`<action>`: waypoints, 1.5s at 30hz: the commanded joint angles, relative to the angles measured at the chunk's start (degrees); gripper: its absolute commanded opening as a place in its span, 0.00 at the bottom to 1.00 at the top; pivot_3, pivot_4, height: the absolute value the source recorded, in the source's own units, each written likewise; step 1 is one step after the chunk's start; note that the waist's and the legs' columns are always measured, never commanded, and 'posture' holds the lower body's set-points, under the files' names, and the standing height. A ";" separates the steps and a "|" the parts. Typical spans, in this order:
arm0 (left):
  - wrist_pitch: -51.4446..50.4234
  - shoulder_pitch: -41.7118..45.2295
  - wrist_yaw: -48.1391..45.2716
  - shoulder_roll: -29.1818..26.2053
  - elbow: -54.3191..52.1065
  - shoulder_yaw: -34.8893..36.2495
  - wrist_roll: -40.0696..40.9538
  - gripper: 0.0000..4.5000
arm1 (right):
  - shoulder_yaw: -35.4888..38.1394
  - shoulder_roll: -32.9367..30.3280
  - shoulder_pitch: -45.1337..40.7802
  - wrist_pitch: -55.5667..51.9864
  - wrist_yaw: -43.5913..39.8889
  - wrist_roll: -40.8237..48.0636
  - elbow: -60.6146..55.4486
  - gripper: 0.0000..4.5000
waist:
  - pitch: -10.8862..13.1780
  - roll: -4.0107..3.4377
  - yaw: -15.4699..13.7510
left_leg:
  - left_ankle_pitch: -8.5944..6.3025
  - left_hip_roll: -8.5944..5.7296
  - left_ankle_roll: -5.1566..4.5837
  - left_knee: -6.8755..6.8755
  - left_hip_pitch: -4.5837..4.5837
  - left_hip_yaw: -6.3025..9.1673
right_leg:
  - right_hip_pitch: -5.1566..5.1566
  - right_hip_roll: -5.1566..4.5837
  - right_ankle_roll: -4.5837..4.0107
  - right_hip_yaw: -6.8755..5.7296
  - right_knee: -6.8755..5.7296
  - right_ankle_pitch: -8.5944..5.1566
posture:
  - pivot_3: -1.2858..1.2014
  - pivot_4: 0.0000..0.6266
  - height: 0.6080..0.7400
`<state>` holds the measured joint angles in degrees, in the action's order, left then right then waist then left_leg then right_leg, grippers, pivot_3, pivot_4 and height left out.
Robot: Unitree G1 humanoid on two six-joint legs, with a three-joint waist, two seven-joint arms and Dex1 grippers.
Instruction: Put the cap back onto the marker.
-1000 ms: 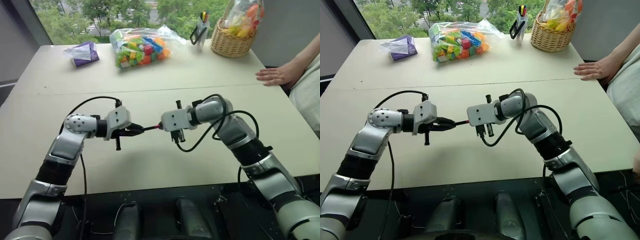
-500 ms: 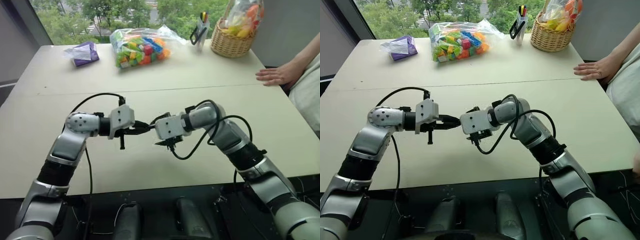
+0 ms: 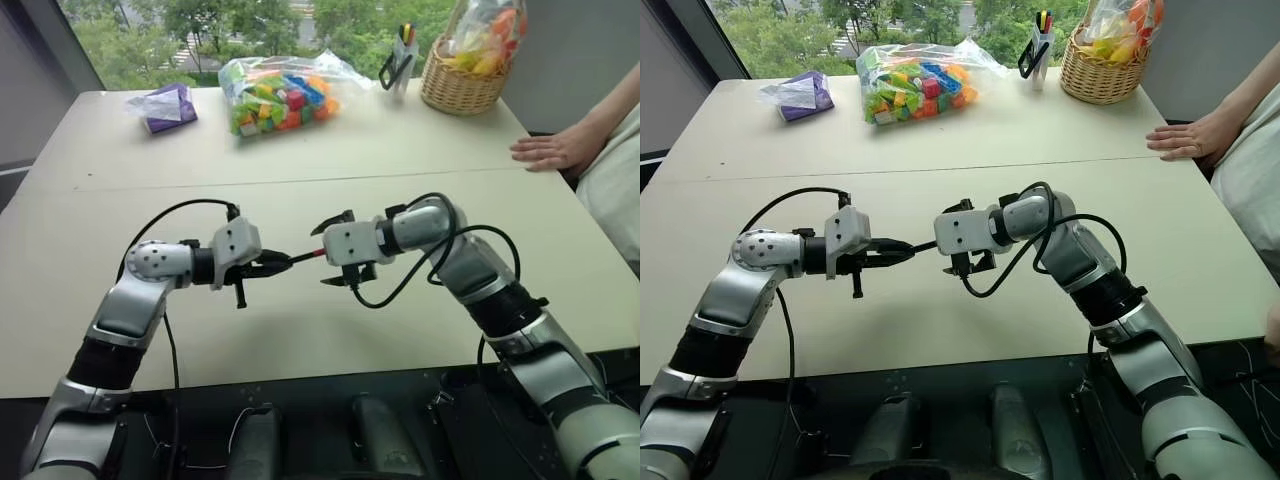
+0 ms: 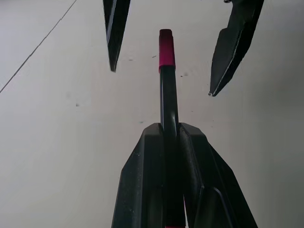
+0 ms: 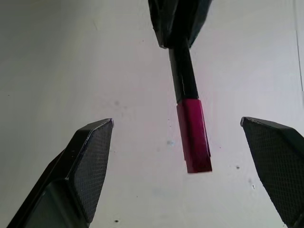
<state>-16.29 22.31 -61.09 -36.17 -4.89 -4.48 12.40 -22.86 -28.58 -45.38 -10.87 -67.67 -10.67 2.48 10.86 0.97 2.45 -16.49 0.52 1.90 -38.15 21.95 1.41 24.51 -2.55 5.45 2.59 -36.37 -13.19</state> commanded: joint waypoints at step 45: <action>-33.19 -16.43 48.97 12.81 -13.16 23.11 -0.08 0.00 | 12.53 -8.88 10.28 -17.34 10.71 15.17 -15.27 0.98 | -0.04 0.06 -0.86 | 0.00 -0.04 0.02 -0.01 -0.02 0.17 | -0.06 -0.09 -0.02 -0.05 0.04 0.01 | 0.52 0.24 1.00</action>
<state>-50.20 5.67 -12.28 -22.80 -18.84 18.94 12.98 -12.52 -36.82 -34.85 -28.30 -57.56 3.62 -10.21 10.82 1.02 1.59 -16.49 0.48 1.92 -38.16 21.92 1.57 24.44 -2.64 5.43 2.54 -36.34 -13.18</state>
